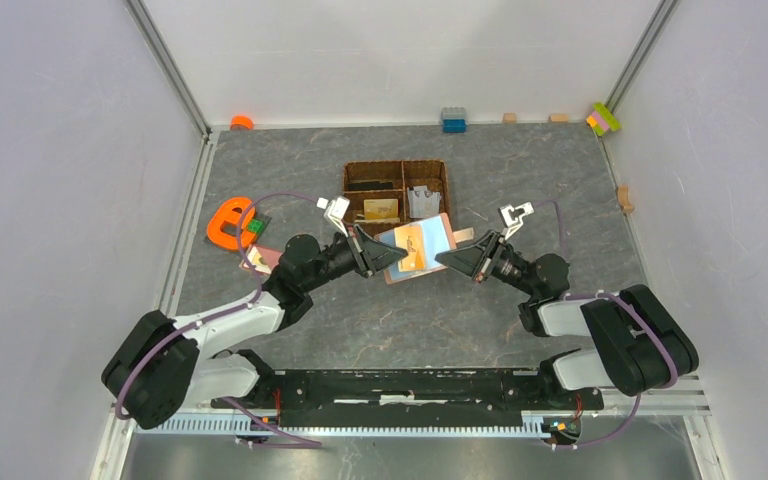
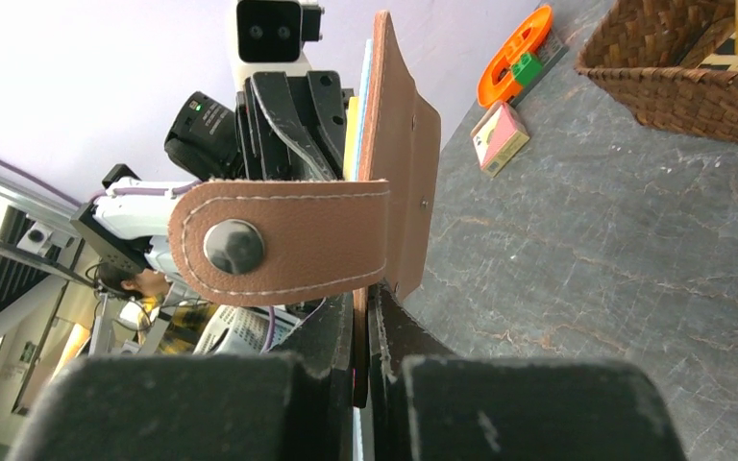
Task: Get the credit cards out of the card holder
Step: Remove the credit card from the card holder.
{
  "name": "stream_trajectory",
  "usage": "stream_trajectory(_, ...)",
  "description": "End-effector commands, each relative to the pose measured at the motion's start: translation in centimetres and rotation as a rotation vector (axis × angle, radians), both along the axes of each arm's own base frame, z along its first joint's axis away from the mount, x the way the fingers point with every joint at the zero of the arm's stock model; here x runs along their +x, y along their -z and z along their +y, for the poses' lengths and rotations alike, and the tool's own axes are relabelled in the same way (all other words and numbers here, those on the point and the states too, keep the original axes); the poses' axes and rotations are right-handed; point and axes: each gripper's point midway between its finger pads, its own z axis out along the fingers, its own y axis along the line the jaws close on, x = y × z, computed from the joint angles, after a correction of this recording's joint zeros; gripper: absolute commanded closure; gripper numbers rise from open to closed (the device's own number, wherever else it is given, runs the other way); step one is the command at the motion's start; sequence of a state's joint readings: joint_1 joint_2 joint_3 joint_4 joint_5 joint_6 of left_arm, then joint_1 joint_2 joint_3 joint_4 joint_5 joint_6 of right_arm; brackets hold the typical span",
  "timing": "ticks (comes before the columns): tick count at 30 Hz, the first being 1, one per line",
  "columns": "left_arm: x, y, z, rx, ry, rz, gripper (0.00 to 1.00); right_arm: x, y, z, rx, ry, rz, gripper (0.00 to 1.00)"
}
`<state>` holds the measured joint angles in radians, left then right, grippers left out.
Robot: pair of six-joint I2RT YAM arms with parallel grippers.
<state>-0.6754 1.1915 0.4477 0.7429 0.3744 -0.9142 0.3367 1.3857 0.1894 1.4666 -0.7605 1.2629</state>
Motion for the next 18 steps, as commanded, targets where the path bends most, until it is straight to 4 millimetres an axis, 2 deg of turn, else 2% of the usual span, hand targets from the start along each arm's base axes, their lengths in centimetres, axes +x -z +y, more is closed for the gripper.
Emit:
stream_trajectory(1,0.1,-2.9,-0.5,-0.067,0.02,-0.054,0.8,-1.6,-4.9,0.0,0.087,-0.032,-0.27,0.99)
stream_trajectory(6,0.0,-2.8,-0.8,-0.074,0.043,-0.04,0.73,-1.8,-5.0,0.1,0.092,-0.043,-0.276,0.99)
stream_trajectory(12,0.3,-2.4,-0.8,-0.064,0.029,-0.025,0.98,-1.8,-5.0,0.1,0.092,-0.042,-0.275,0.99)
stream_trajectory(18,1.1,-2.5,1.3,-0.003,-0.101,-0.061,0.98,-0.7,-4.0,-0.9,0.057,0.036,-0.251,0.99)
